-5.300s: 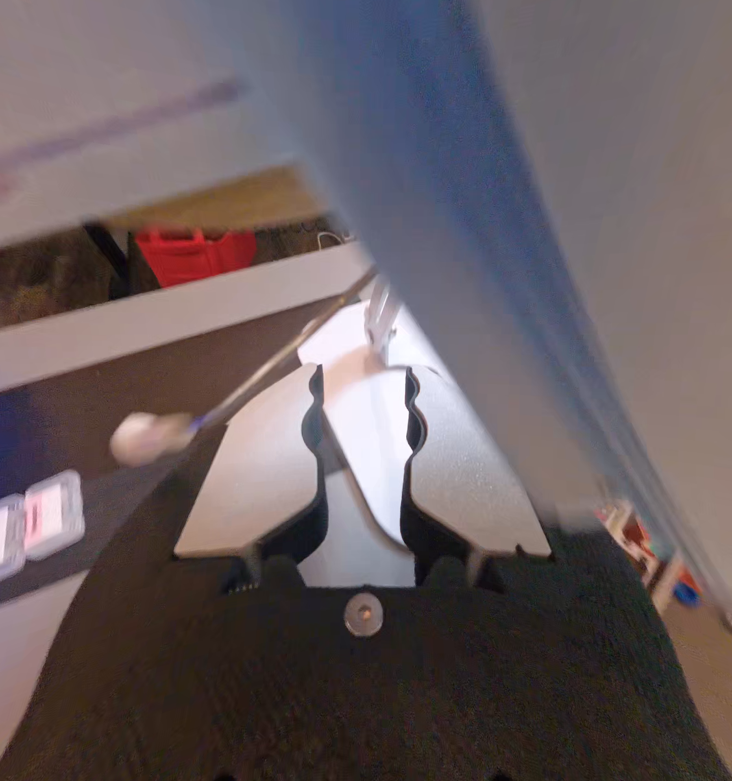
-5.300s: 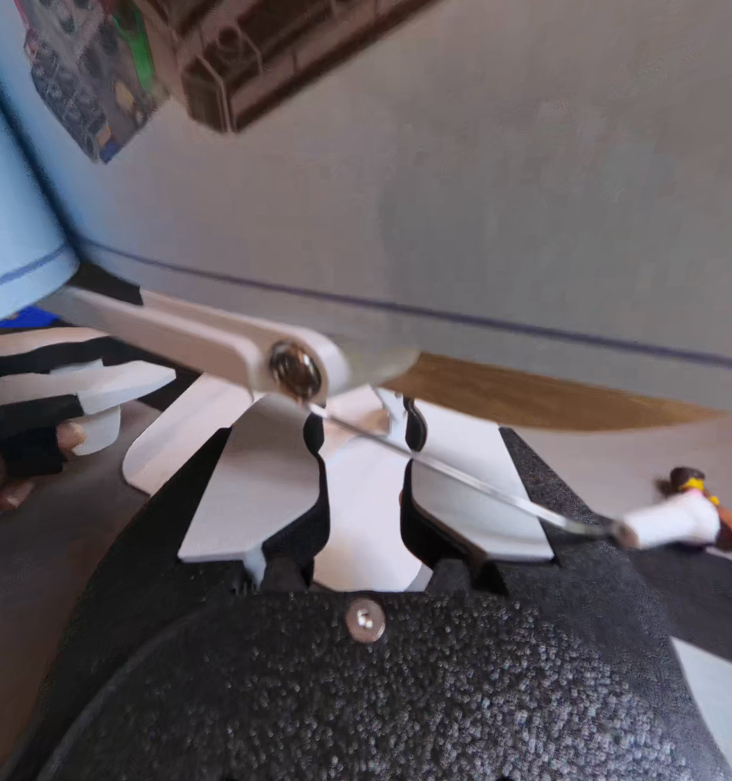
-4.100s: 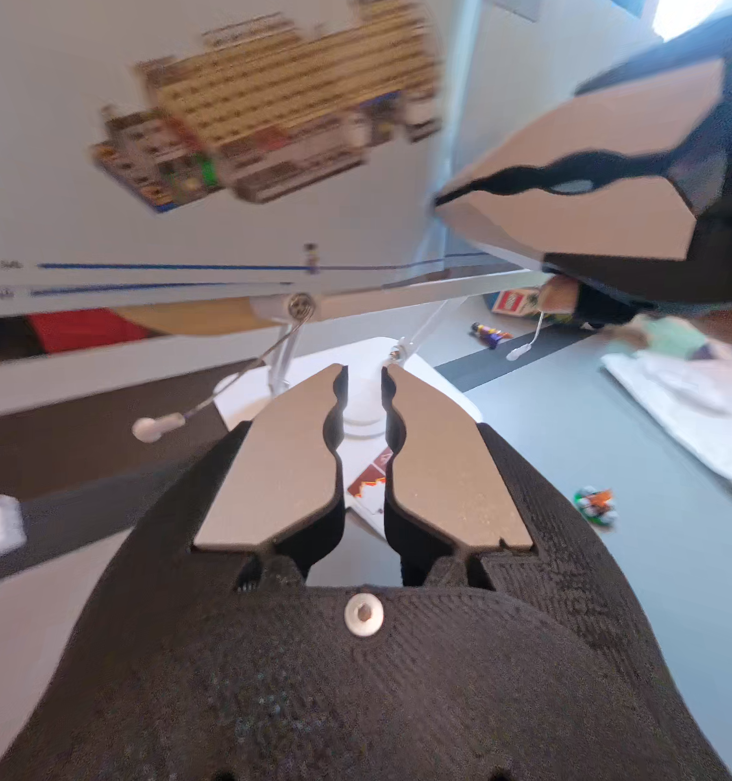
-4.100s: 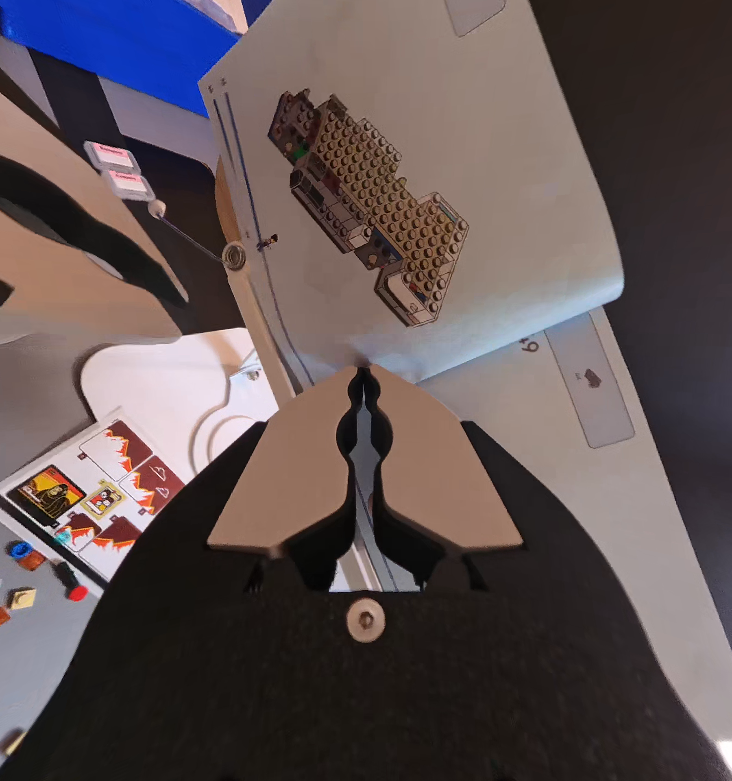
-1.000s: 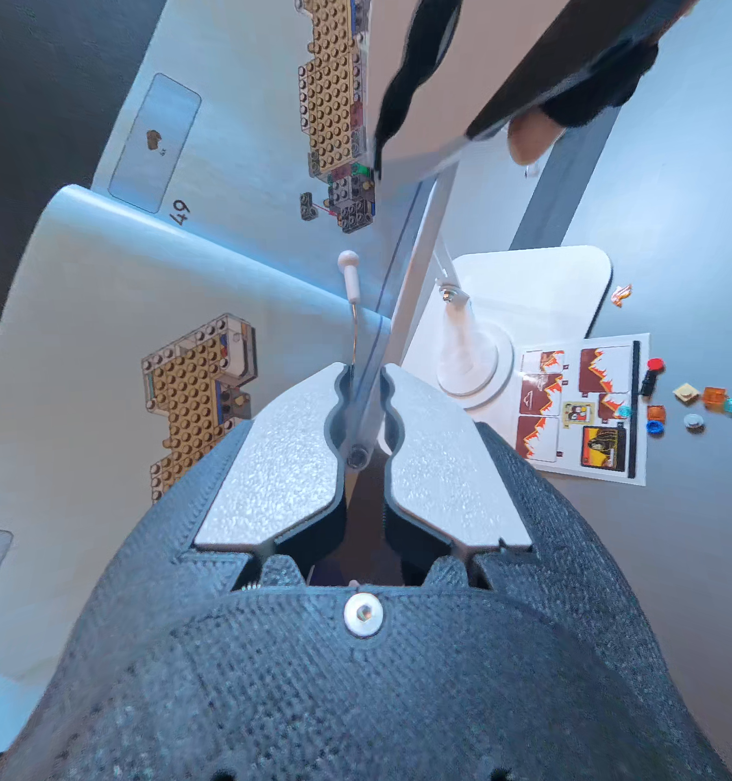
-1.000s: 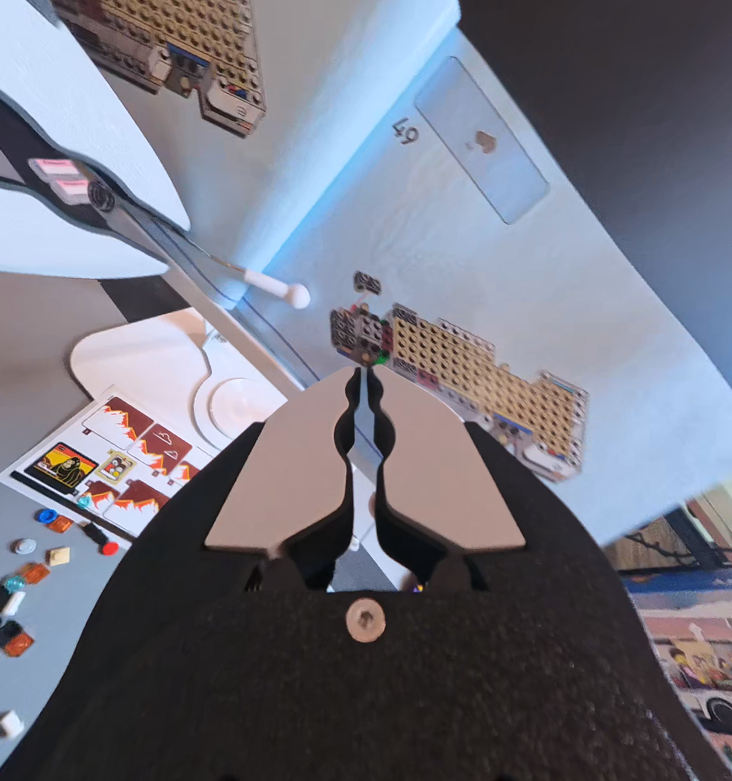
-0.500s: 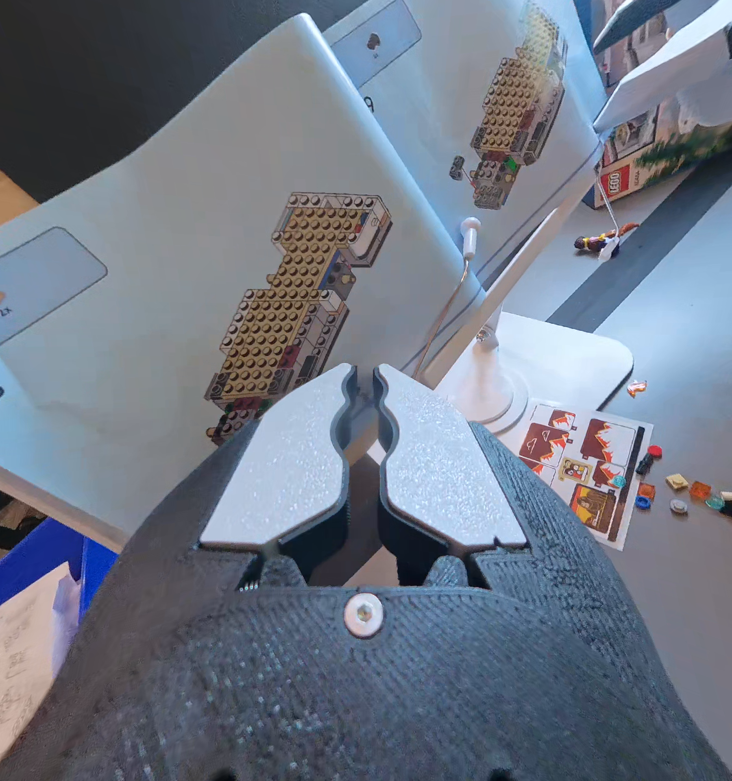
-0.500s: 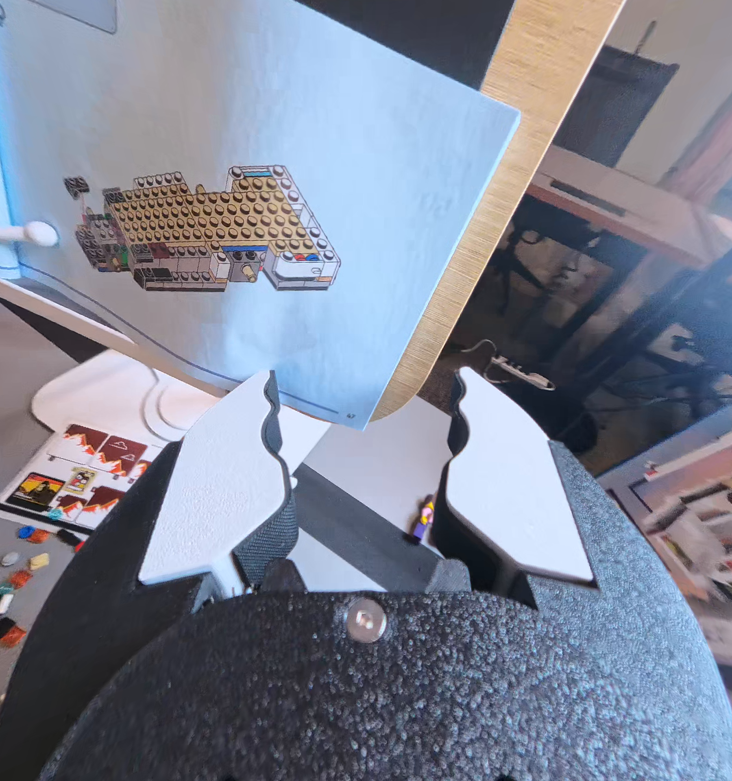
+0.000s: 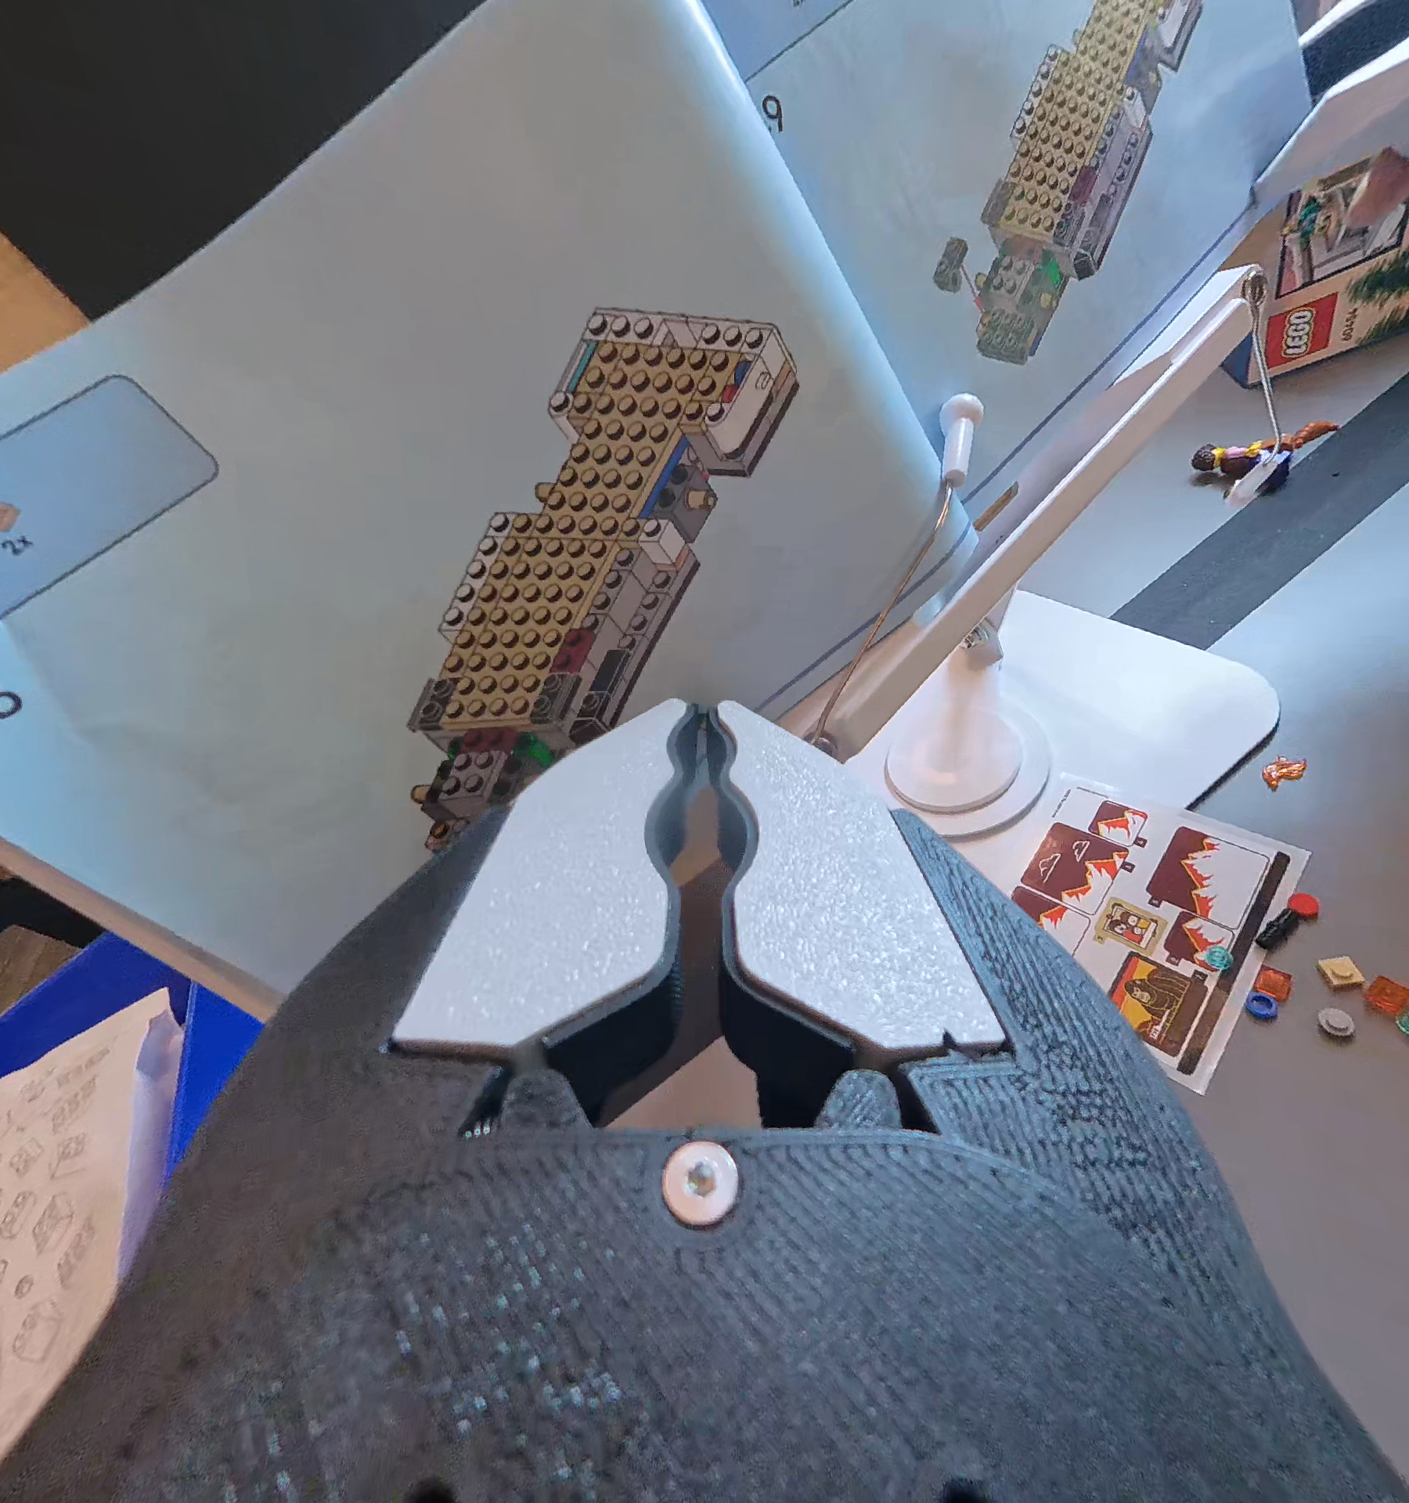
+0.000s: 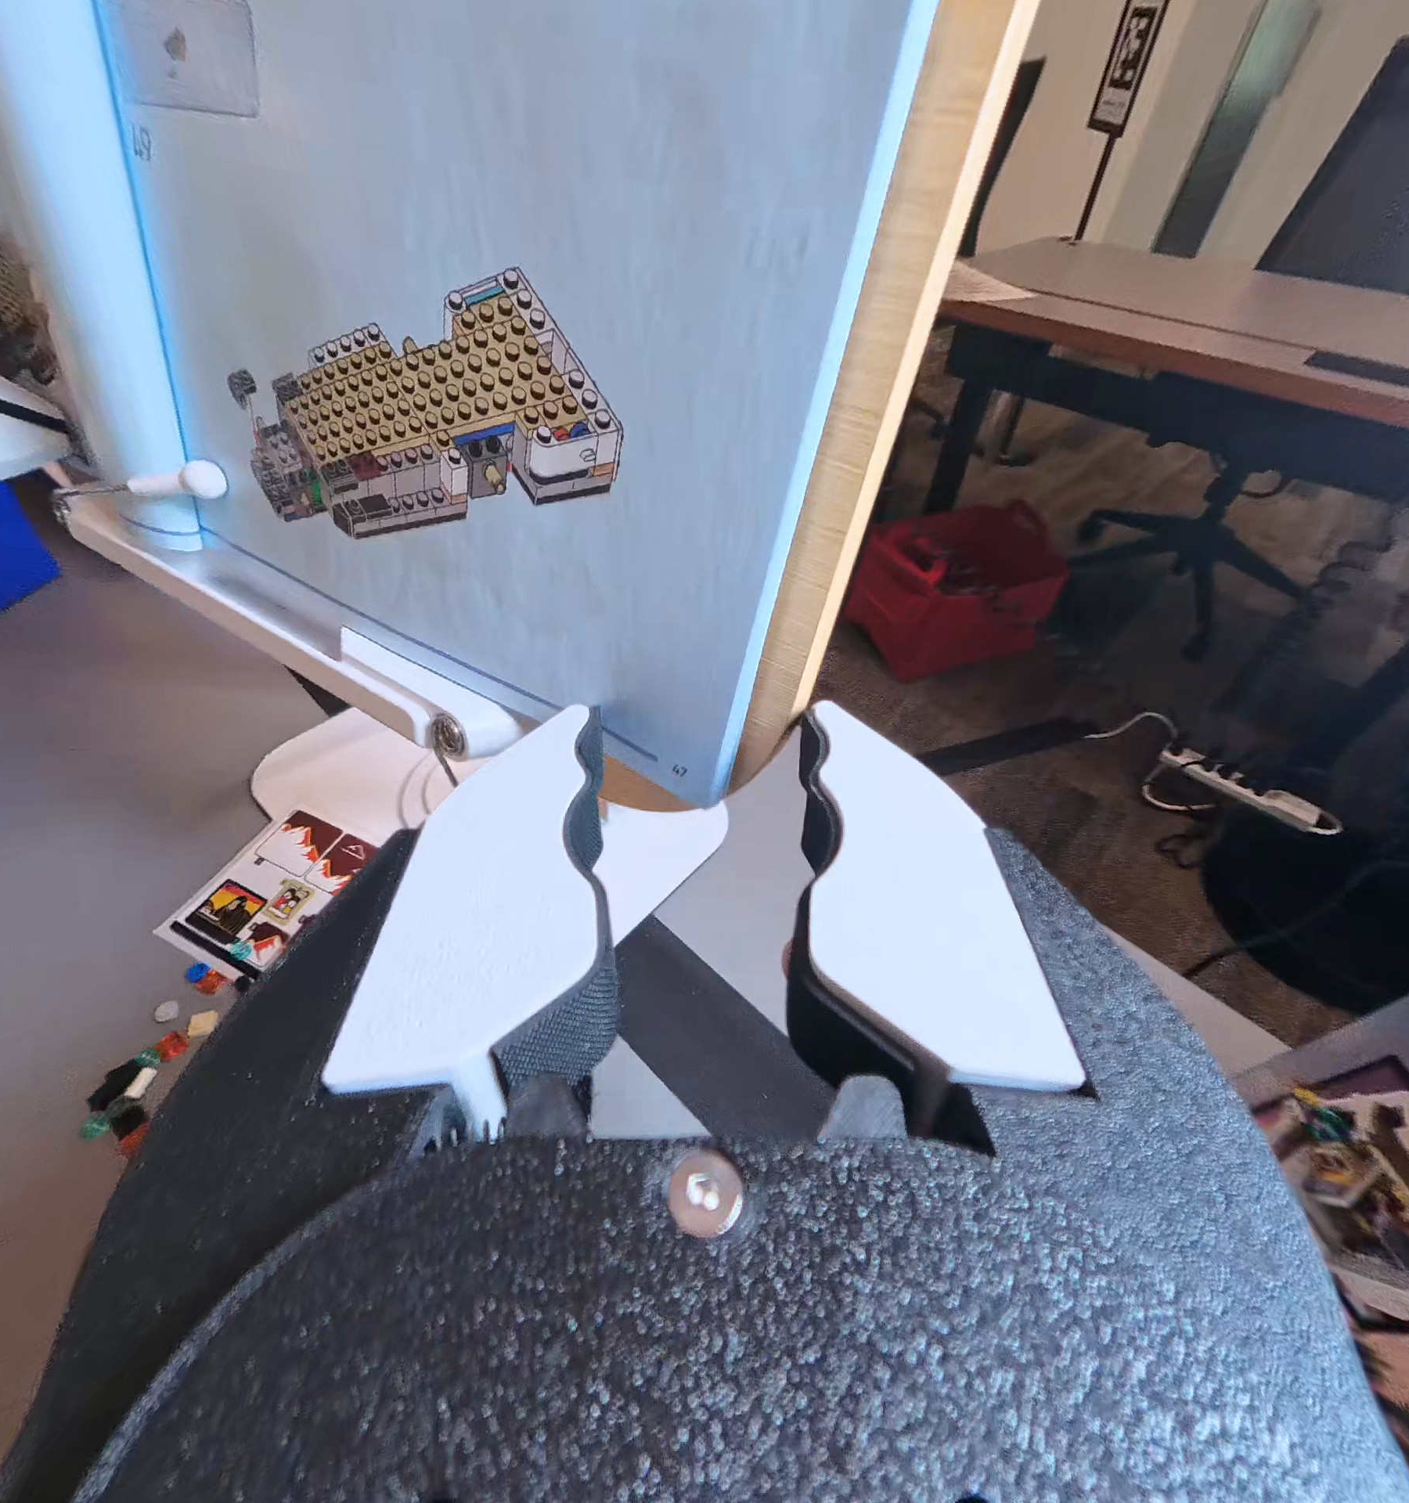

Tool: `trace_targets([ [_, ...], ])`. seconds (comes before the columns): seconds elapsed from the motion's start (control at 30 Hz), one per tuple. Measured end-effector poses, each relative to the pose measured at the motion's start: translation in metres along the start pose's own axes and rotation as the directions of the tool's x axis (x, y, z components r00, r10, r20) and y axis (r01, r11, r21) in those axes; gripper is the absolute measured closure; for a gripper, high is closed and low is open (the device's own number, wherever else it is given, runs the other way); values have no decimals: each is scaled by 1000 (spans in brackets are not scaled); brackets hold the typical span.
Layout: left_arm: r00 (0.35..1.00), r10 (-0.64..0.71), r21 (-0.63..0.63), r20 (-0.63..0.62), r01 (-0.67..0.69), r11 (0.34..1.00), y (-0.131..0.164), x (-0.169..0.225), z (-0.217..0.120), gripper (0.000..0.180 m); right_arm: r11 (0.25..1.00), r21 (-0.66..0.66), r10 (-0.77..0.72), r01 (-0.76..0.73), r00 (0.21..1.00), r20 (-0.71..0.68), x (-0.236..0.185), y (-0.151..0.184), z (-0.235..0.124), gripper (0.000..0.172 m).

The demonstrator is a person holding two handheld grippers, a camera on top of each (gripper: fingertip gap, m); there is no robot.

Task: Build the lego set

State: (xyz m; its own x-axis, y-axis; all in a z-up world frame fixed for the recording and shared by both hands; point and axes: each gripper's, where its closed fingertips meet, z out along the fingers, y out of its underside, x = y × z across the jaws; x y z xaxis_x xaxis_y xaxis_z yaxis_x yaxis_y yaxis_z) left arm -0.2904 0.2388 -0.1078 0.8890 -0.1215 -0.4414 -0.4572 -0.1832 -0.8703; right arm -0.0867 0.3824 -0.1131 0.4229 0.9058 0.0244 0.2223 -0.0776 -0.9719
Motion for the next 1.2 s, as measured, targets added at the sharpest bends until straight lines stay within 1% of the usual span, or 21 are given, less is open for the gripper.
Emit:
trace_targets([
  [0.13, 999, -31, 15, 13, 31, 999, 0, -2, 2, 180, 995, 27, 94, -95, 994, 48, -1, 1, 0, 127],
  [0.3, 998, -66, 6, -7, 66, 998, 2, -4, 4, 176, 997, 44, 67, -66, 998, -19, -6, 2, -5, 127],
  [0.37, 997, -82, 10, -7, 82, 997, 1, -2, 3, 171, 998, 29, 48, -47, 998, -39, -5, 2, -6, 127],
  [0.43, 995, -97, 28, 3, 97, 995, -2, 0, -4, 165, 1000, 20, 24, -22, 997, -72, -3, -2, -12, 121],
  [0.5, 994, -110, 74, 4, 109, 991, -9, 5, -18, 163, 999, 49, 2, 2, 996, -90, -9, -12, -29, 118],
  [0.57, 992, -123, 124, -4, 122, 985, -17, 11, -36, 159, 997, 57, -55, 60, 994, -99, -22, -19, -51, 112],
  [0.63, 987, -154, 168, -33, 158, 973, -24, 18, -57, 155, 988, 69, -128, 135, 986, -104, -42, -27, -76, 110],
  [0.7, 980, -190, 195, -61, 199, 960, -27, 24, -78, 152, 977, 82, -189, 197, 977, -99, -65, -32, -103, 111],
  [0.77, 966, -237, 228, -100, 254, 940, -29, 30, -101, 156, 968, 103, -220, 228, 972, -84, -91, -32, -131, 118],
  [0.8, 961, -250, 243, -114, 271, 931, -28, 33, -113, 164, 966, 98, -232, 239, 970, -72, -102, -28, -143, 124],
  [0.87, 951, -274, 271, -141, 303, 914, -24, 40, -137, 180, 967, 72, -239, 243, 970, -50, -124, -13, -164, 142],
  [0.9, 942, -302, 279, -148, 333, 901, -21, 43, -148, 180, 971, 73, -227, 229, 973, -33, -135, -4, -174, 151],
  [0.97, 914, -363, 249, -182, 400, 882, -10, 54, -166, 180, 984, 57, -167, 167, 986, -12, -153, 19, -189, 171],
  [1.07, 869, -440, 208, -227, 485, 850, 5, 77, -187, 180, 994, 44, -102, 100, 994, 42, -185, 54, -200, 172],
  [1.13, 859, -464, 186, -217, 503, 844, 16, 92, -195, 180, 994, 54, -98, 95, 994, 51, -201, 70, -201, 172],
  [1.2, 867, -461, 167, -188, 491, 855, 27, 106, -200, 180, 992, 88, -98, 95, 995, 32, -208, 77, -197, 172],
])
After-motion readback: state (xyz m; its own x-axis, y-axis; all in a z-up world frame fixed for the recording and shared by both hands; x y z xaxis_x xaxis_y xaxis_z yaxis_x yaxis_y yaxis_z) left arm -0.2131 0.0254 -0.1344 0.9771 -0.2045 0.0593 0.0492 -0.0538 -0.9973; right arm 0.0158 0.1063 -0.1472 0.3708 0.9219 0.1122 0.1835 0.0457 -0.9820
